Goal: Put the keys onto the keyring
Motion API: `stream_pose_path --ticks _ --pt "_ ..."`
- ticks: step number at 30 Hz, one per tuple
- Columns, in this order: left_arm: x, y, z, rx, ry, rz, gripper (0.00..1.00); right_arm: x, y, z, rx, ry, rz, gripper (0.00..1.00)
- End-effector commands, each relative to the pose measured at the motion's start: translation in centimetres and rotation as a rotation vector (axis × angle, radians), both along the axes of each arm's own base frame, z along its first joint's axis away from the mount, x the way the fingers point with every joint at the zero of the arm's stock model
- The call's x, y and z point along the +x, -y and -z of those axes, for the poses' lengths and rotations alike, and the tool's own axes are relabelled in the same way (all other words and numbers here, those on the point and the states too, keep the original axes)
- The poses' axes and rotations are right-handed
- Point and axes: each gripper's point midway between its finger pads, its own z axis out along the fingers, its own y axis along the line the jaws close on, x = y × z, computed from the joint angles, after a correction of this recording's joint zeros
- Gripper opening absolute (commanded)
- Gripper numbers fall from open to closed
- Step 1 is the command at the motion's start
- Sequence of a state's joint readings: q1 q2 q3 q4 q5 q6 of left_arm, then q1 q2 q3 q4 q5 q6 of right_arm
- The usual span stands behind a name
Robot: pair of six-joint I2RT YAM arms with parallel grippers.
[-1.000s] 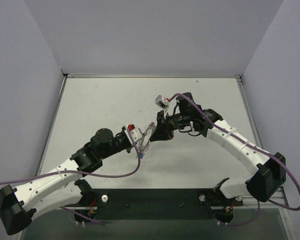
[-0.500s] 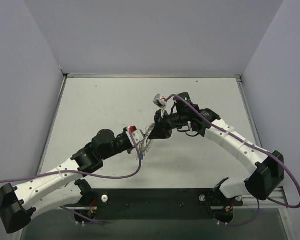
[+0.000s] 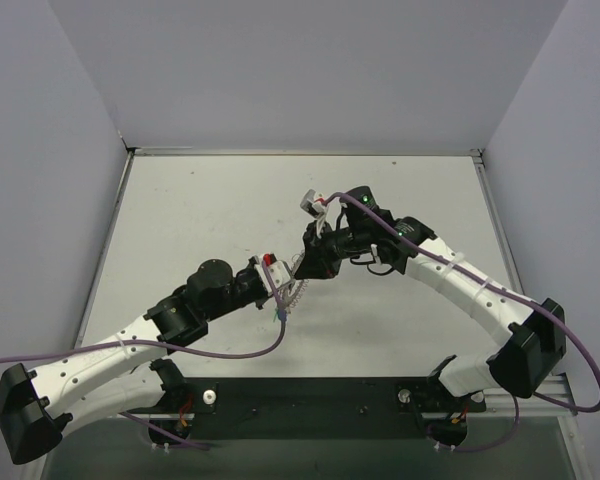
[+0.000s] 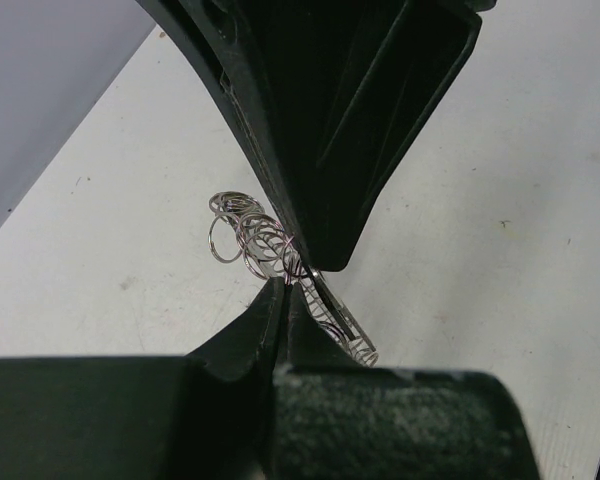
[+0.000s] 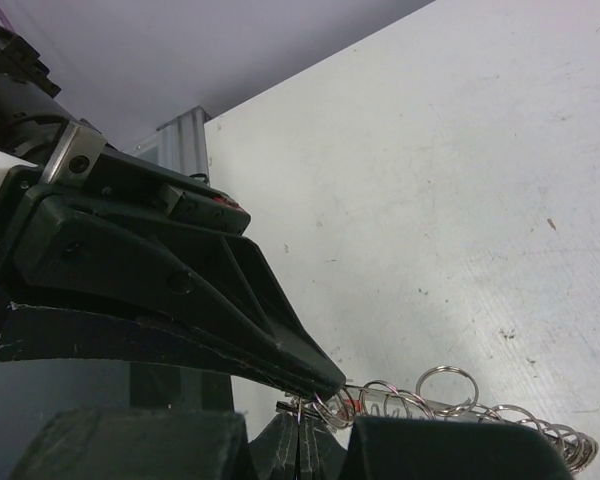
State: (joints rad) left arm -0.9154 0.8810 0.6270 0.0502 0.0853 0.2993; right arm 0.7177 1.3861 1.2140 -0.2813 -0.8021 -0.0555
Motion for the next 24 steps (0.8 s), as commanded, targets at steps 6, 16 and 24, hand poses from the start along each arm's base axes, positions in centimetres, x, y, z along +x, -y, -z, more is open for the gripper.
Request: stream_pose_path --ticks 6,16,24 --pt "0.4 0.6 -4.9 -0.096 0.087 -0.005 0.0 0.6 -0.2 -0.3 -0.051 0.057 0.015 0.0" --pt "0.3 0.6 -4.9 -0.094 0.087 0.001 0.0 0.9 -0.1 -0.3 -0.071 0.075 0.043 0.0" --pt "0.3 0.8 -4.5 -0.074 0.082 -0.004 0.0 0.0 -0.5 -1.2 -0.048 0.098 0.005 0.0"
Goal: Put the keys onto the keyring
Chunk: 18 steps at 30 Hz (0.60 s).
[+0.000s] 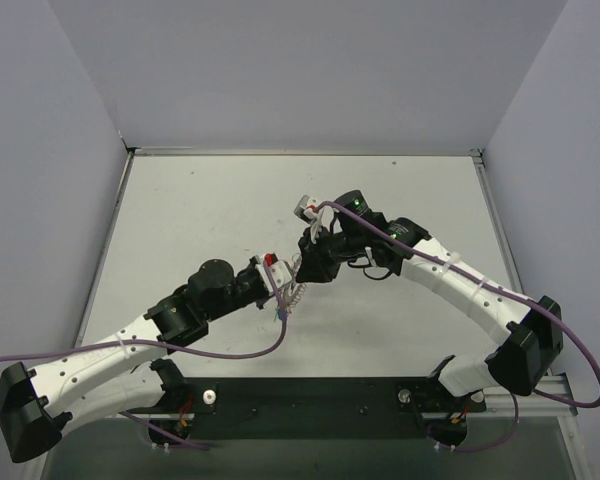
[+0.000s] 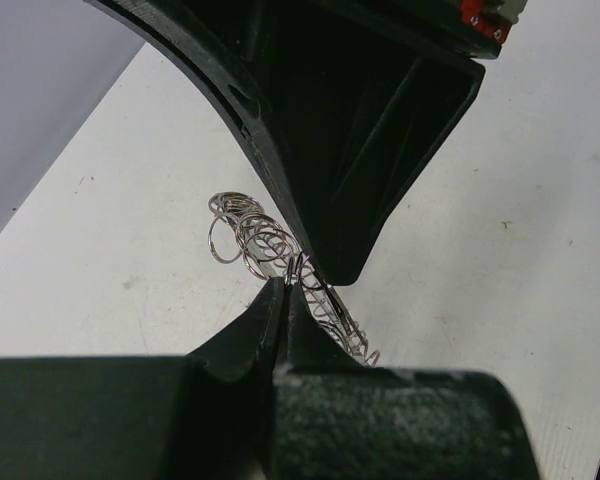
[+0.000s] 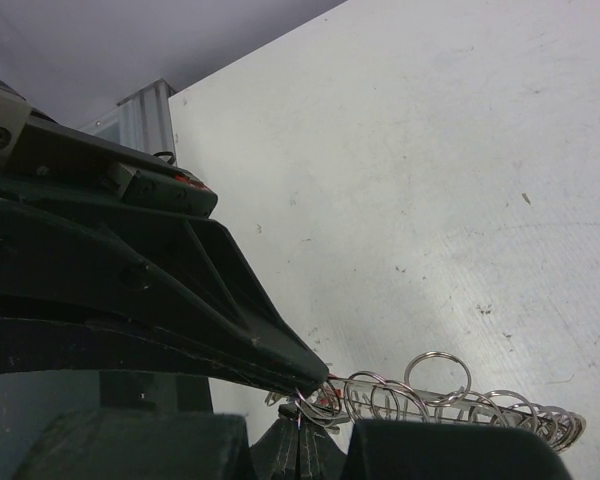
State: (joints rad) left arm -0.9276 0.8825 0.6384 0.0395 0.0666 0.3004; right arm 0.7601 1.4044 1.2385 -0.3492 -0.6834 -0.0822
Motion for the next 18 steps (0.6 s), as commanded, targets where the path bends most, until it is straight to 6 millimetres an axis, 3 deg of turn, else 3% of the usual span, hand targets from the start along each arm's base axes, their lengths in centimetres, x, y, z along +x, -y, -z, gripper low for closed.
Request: stream_pose_path --ticks 1,8,18 --pt "0.4 0.7 -4.2 -0.075 0.077 0.001 0.0 -0.2 -0.8 -2.8 0.055 0.07 -0.036 0.0" --pt "0.4 0.7 -4.1 -0.071 0.077 0.0 0.0 -0.5 -0.8 -3.0 0.06 0.082 -0.048 0.0" --pt "0.0 0.8 -4.0 -0.067 0.081 0.015 0.0 0.8 -0.6 -2.6 0.024 0.1 0.017 0.0"
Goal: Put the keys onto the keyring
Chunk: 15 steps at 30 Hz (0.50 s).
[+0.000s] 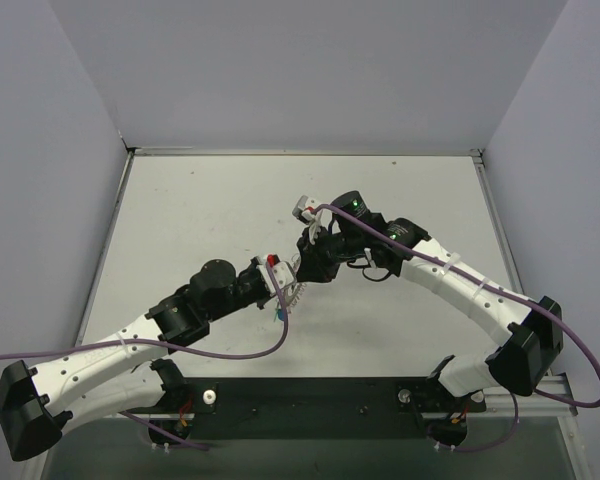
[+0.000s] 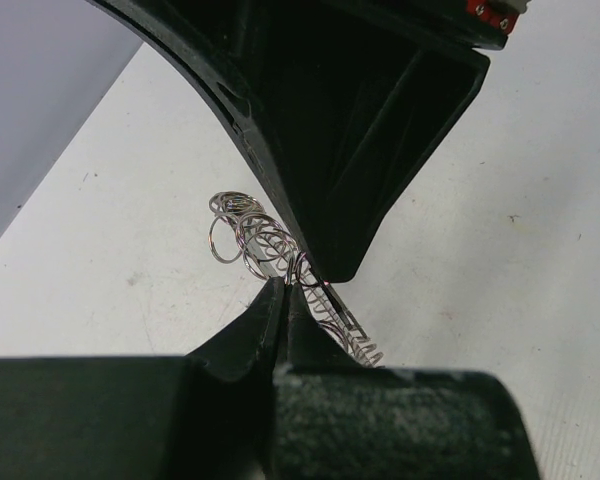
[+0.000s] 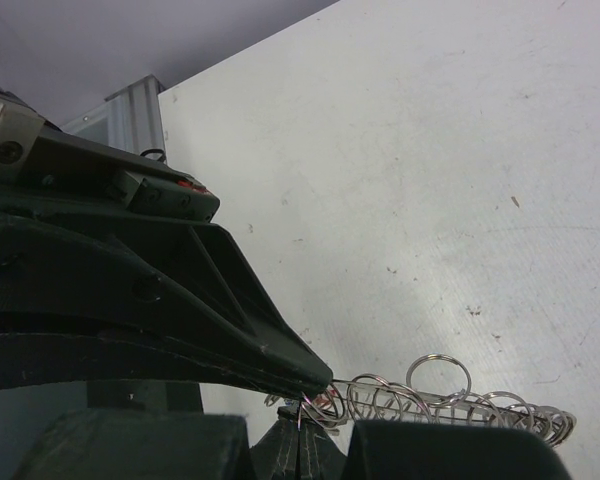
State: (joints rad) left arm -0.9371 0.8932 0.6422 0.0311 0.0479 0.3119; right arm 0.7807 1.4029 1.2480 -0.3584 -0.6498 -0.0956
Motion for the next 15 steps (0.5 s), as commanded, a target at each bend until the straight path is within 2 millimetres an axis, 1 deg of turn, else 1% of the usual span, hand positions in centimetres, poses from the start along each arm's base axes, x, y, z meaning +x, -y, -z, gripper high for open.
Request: stream_pose_path --ticks 1,6,15 --pt "-0.15 0.79 -4.33 -0.086 0.077 0.025 0.0 0.9 -0.44 -2.5 0.039 0.072 0.022 0.0" --pt "-0.13 0.73 -4.35 -0.083 0.082 0.024 0.0 0.7 -0.4 -3.02 0.052 0.077 0.016 0.0" --pt "-0.33 0.87 -4.11 -0.071 0.08 0.035 0.0 0.73 -0.47 -3.36 0.059 0.083 0.015 0.0"
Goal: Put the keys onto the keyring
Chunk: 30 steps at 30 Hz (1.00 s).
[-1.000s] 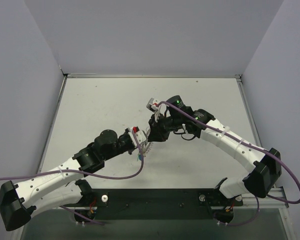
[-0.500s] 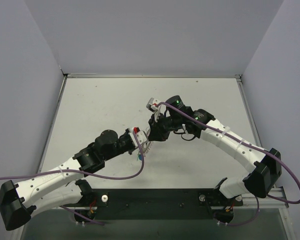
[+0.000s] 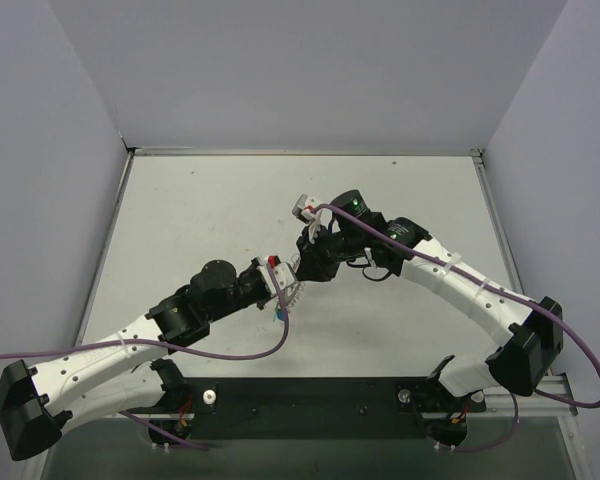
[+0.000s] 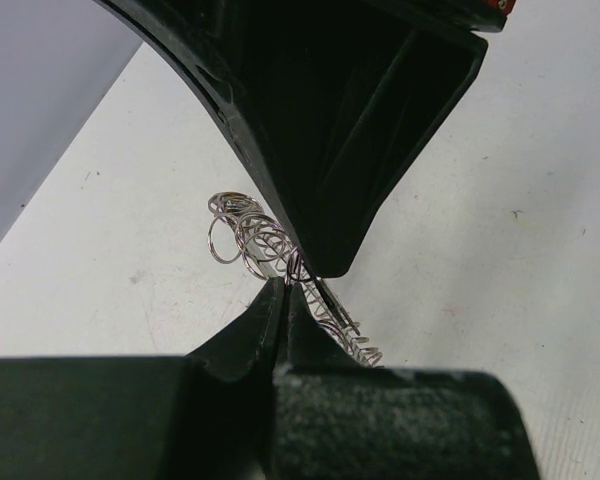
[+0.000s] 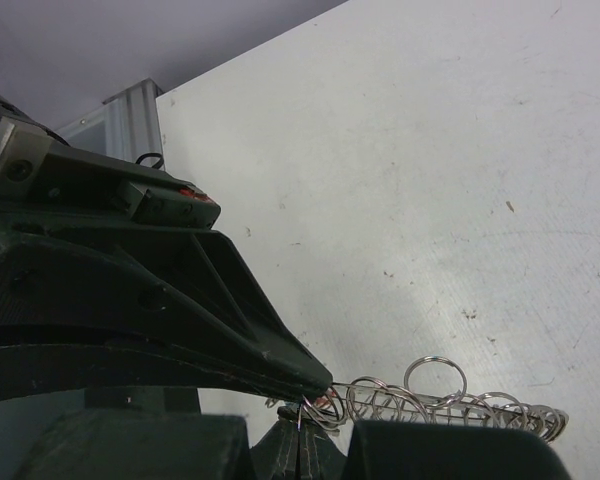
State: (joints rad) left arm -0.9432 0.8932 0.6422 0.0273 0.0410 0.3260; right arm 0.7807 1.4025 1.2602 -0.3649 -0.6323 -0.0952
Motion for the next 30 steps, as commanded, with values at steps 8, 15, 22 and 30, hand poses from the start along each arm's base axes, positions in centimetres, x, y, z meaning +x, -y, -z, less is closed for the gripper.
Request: stream_pose_path --ticks 8,15,22,30 --pt "-0.5 0.9 -4.4 -0.089 0.072 0.037 0.0 0.7 -0.6 -2.6 0.047 0.066 0.01 0.0" --pt "-0.4 0.7 -4.7 -0.097 0.079 0.03 0.0 0.9 -0.3 -2.3 0.032 0.071 0.027 0.0" --pt "-0.7 0.5 -5.3 -0.12 0.091 0.032 0.0 1.0 0.0 -1.7 0.012 0.069 0.032 0.0" --pt "-0.9 0.3 -5.7 -0.139 0.1 0.039 0.0 1.1 0.1 -1.2 0.002 0.068 0.039 0.0"
